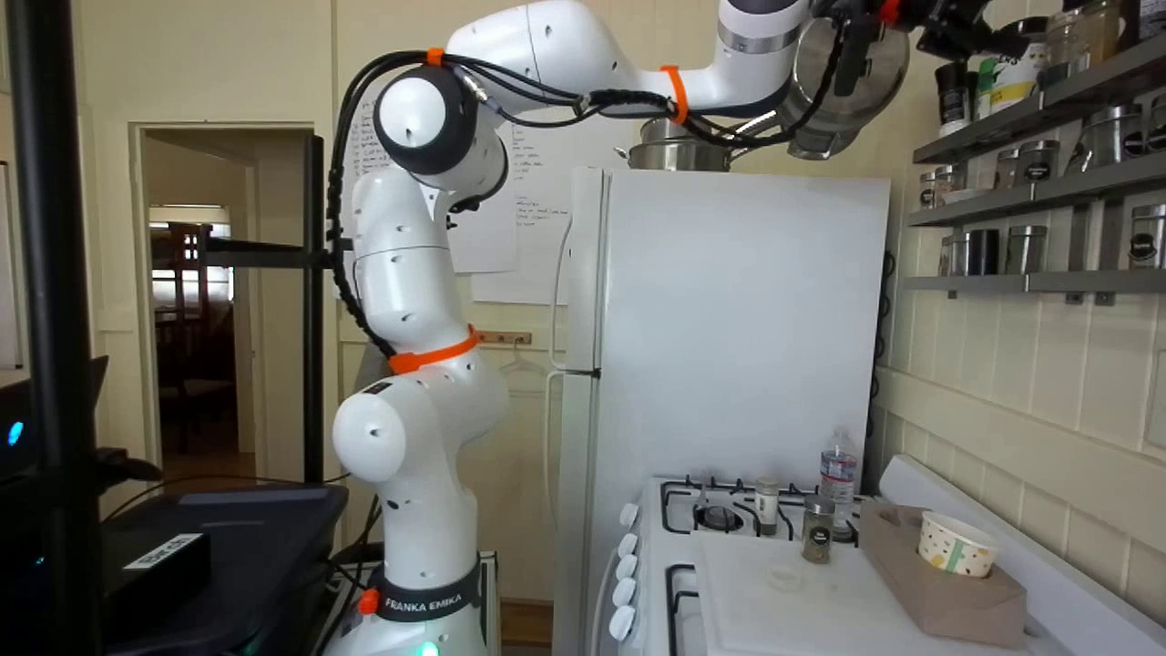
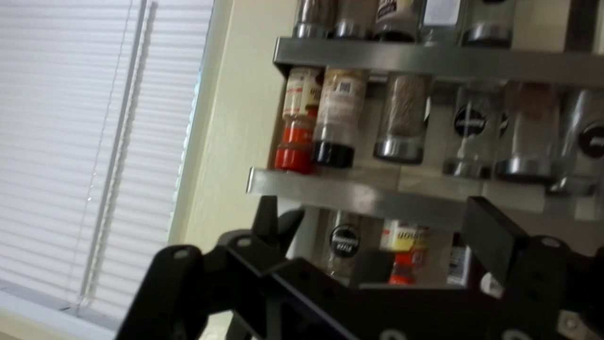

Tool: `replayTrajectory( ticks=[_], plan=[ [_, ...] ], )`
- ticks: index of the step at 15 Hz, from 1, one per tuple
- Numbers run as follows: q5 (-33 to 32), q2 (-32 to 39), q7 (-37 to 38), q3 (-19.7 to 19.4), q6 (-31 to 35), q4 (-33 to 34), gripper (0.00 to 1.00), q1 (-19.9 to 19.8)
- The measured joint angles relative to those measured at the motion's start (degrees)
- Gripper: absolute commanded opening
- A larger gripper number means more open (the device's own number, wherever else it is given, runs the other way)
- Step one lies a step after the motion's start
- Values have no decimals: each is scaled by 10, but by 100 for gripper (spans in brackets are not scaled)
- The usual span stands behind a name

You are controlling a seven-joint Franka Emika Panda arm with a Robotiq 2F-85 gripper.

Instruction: Put the tongs on the first top shelf

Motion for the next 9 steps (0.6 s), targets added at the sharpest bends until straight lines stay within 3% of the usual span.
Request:
replayTrajectory(
  ticks=[4, 9],
  plan=[
    [8, -5, -66, -60, -82, -33, 100, 104],
    [47, -4, -159, -108, -153, -47, 100, 178]
  ],
)
